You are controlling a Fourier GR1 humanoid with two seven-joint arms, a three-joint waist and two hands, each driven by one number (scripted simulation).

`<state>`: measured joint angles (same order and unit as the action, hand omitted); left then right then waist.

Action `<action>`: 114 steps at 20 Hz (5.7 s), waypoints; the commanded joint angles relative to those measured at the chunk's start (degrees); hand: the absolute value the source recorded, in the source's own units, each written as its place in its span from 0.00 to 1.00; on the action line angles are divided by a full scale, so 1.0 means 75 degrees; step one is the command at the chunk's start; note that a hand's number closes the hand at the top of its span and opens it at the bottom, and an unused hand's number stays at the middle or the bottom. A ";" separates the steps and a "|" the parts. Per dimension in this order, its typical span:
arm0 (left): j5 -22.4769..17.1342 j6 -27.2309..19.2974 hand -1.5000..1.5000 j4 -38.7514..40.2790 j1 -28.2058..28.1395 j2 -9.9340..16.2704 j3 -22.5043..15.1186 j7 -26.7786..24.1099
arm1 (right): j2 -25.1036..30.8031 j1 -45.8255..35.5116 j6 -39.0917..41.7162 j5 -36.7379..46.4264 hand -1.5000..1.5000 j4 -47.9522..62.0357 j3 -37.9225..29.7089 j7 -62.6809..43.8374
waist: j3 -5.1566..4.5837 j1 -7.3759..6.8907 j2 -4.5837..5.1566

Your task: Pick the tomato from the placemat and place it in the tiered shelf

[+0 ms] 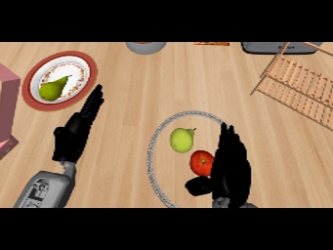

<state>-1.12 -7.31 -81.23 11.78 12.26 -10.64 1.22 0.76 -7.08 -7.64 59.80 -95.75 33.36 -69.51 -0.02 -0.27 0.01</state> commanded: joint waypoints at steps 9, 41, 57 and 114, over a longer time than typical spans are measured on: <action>0.0161 0.0019 0.50 0.0325 -0.0010 -0.0220 0.0129 -0.0244 | -0.0096 -0.0078 -0.0934 -0.0249 0.00 0.0765 0.0020 -0.1189 | 0.0000 0.0047 0.0006; 0.0305 0.0637 0.50 -0.0248 -0.0192 -0.0225 0.0463 0.0104 | -0.0097 -0.3411 -0.1388 -0.0884 1.00 0.3656 -0.1021 -0.0744 | 0.0003 -0.0130 0.0021; 0.0466 0.0443 0.50 -0.0243 -0.0249 -0.0328 0.0516 0.0151 | -0.0098 -0.4930 -0.1310 0.1980 1.00 0.1481 -0.1894 -0.1924 | -0.0011 0.0113 -0.0107; 0.0803 0.0794 0.50 0.0097 0.0066 -0.0628 0.0949 0.0042 | 0.2809 -0.5461 -0.2323 0.2615 1.00 0.2414 -0.7345 0.3328 | 0.0006 0.0042 0.0005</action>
<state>5.36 -2.13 -81.42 11.05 7.25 -4.35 1.11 20.49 -50.07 -20.16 85.24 -76.78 -19.23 -47.88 0.04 -0.25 0.16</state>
